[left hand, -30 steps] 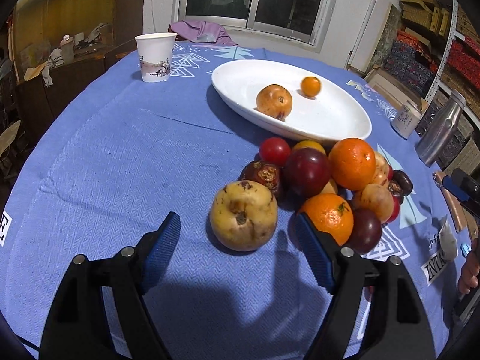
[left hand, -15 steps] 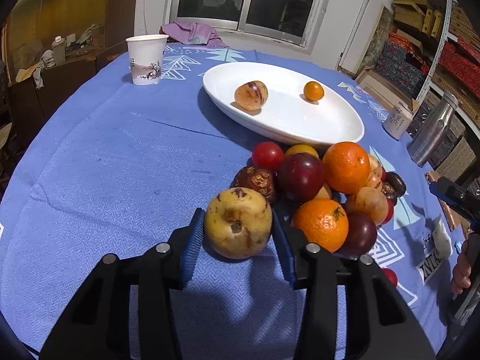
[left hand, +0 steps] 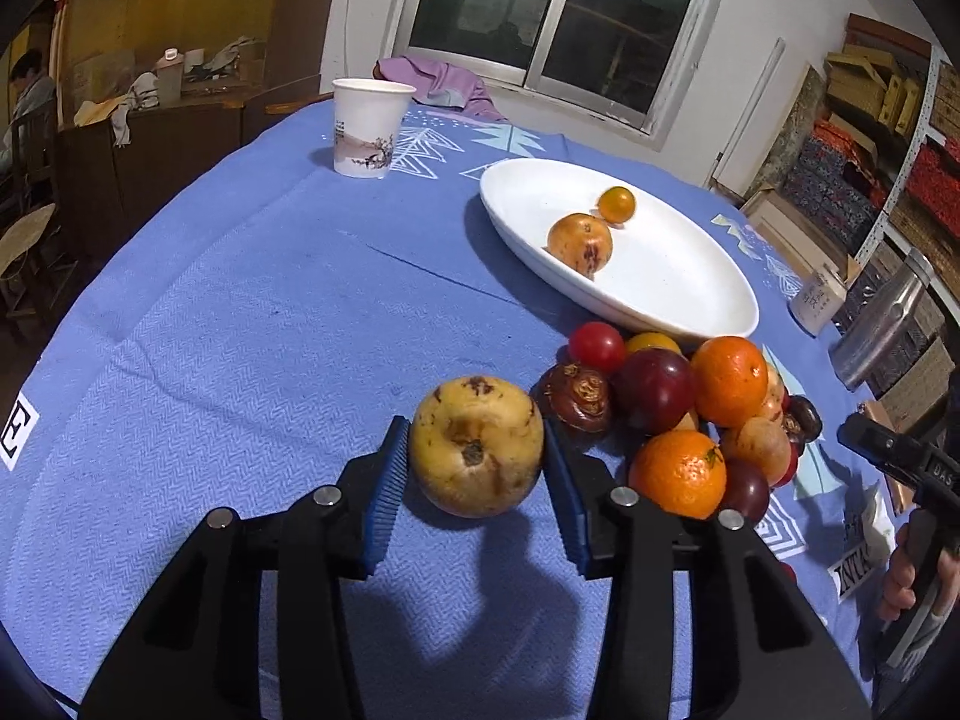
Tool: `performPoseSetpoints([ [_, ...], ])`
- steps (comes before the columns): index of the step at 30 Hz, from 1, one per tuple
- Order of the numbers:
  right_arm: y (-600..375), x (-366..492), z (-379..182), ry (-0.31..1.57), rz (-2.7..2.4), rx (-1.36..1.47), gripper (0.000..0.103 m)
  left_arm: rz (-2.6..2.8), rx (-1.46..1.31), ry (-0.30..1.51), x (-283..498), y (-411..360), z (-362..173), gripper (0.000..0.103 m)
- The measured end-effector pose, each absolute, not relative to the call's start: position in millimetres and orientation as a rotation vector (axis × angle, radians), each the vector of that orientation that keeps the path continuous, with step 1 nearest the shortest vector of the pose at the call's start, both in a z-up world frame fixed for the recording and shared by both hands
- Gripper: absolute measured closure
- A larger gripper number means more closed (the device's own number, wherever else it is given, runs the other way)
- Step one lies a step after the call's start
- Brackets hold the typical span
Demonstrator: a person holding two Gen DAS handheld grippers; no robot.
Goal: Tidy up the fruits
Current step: 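Grasp a pale pomegranate with the left tool while the right grasps a mangosteen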
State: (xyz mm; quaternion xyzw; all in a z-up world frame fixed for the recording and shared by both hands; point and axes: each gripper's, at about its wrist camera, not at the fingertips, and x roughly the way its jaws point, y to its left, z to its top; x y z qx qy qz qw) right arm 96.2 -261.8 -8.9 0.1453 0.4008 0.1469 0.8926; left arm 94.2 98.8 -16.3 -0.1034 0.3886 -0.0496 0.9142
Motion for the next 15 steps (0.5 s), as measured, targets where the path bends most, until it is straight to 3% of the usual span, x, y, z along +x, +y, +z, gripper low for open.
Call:
performPoseSetpoints([
  [4, -259, 107, -15, 0.862, 0.32, 0.33, 0.03, -0.109, -0.209, 0.799, 94, 95, -17, 0.059],
  [8, -260, 118, -22, 0.898, 0.333, 0.384, 0.043, -0.115, -0.216, 0.805, 94, 96, -19, 0.059],
  [13, -261, 127, -31, 0.928, 0.329, 0.418, 0.05, -0.128, -0.21, 0.816, 96, 94, -20, 0.059],
  [15, -263, 128, -32, 0.927, 0.317, 0.425, 0.06, -0.132, -0.212, 0.824, 98, 93, -22, 0.059],
])
